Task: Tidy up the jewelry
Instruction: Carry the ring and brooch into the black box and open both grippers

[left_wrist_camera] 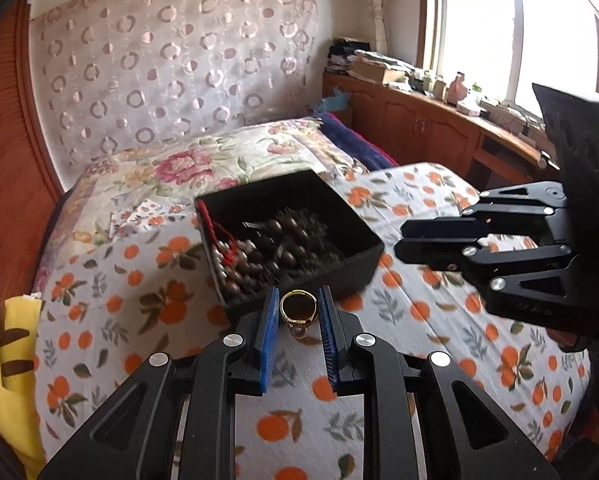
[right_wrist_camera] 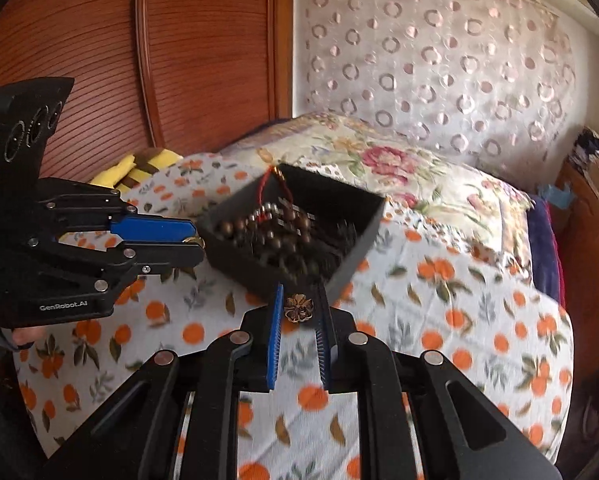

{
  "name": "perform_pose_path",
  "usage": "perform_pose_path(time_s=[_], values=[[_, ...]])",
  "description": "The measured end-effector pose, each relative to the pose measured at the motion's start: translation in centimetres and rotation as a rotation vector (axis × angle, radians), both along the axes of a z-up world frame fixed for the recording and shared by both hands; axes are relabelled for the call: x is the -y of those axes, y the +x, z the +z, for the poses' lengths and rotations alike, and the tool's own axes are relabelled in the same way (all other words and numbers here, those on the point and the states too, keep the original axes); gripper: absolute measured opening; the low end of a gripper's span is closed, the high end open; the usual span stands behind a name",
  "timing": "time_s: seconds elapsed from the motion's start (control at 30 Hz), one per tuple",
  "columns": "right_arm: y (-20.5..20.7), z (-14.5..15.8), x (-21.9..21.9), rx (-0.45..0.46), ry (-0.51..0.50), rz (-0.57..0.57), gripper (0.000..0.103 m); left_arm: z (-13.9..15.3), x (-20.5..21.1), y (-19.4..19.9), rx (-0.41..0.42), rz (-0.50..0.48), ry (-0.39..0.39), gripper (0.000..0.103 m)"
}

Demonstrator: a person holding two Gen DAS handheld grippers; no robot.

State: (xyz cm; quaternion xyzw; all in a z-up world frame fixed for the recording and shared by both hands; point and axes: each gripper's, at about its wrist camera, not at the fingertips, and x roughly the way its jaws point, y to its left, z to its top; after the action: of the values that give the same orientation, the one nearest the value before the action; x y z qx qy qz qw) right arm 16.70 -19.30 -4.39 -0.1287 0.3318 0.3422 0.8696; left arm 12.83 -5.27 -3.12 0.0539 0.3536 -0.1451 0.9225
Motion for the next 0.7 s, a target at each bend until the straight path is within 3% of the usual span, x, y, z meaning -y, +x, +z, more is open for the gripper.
perform_pose_path(time_s=[0.37, 0.5, 0.7], values=[[3.0, 0.3, -1.7, 0.008, 0.019, -0.001, 0.019, 1.2, -1.4, 3.2, 0.013, 0.043, -0.013, 0.019], [3.1, 0.5, -1.1, 0.01, 0.035, -0.027, 0.034, 1.0, -1.1, 4.2, 0.009, 0.042, -0.016, 0.019], [2.5, 0.7, 0.7, 0.012, 0.049, -0.068, 0.034, 1.0, -0.5, 5.5, 0.011, 0.047, -0.011, 0.019]])
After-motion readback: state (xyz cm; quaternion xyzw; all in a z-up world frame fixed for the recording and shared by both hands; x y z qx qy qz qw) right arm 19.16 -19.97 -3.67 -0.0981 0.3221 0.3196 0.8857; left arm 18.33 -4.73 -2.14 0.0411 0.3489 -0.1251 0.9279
